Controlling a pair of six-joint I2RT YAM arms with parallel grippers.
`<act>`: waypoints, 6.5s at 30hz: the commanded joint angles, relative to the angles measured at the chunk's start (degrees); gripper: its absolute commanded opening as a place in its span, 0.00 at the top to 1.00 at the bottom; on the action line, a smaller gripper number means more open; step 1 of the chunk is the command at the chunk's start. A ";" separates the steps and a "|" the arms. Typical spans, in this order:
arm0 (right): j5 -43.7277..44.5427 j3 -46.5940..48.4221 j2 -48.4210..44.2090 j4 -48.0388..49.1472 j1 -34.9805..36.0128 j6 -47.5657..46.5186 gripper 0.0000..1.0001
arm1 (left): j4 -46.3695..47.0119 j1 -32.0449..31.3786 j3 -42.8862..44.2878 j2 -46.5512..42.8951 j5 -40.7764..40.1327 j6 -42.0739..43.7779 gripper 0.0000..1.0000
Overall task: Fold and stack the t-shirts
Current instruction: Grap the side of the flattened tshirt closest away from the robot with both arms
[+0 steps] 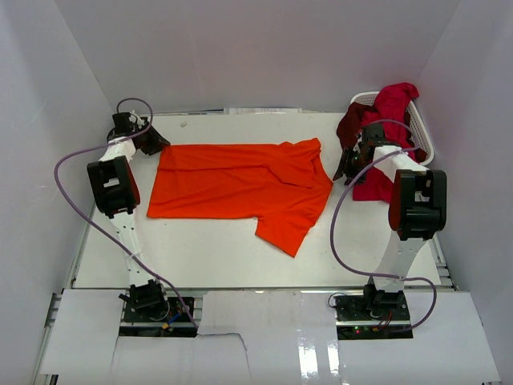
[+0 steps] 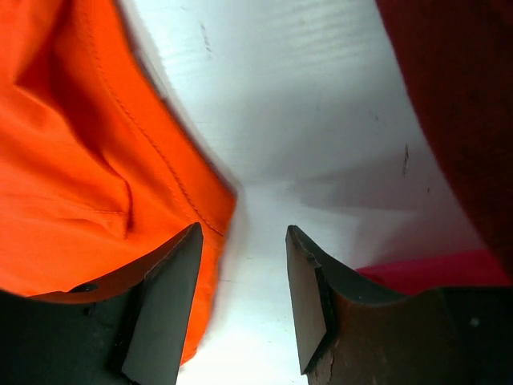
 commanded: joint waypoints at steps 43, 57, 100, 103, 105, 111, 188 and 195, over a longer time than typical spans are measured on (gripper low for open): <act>15.74 19.14 7.31 -3.79 27.83 -23.48 0.46 | 4.57 -18.46 -56.41 -50.87 8.70 0.06 0.67; 21.03 20.63 12.58 -3.17 31.53 -24.00 0.47 | 10.45 -18.46 -63.45 -45.07 10.63 -1.79 0.75; 30.96 21.16 13.99 2.02 35.92 -27.43 0.64 | 1.67 -18.55 -68.81 -48.58 10.19 -0.20 0.87; 30.26 21.16 13.91 1.84 36.01 -27.43 0.64 | 1.58 -18.55 -68.38 -48.23 10.63 -0.12 0.87; 29.91 21.07 13.73 1.84 36.01 -27.34 0.67 | 1.67 -18.55 -68.02 -48.05 10.72 -0.21 0.87; 26.66 22.56 14.08 -0.18 36.01 -26.82 0.79 | 1.58 -18.55 -67.41 -47.26 10.81 0.06 0.87; 14.35 1.15 -7.36 17.73 30.73 -36.12 0.51 | -2.37 -21.27 -35.01 -32.34 17.29 -3.63 0.82; 20.59 -1.08 -8.17 22.50 33.37 -41.32 0.59 | -12.04 -24.78 0.32 -5.98 24.42 -6.44 0.83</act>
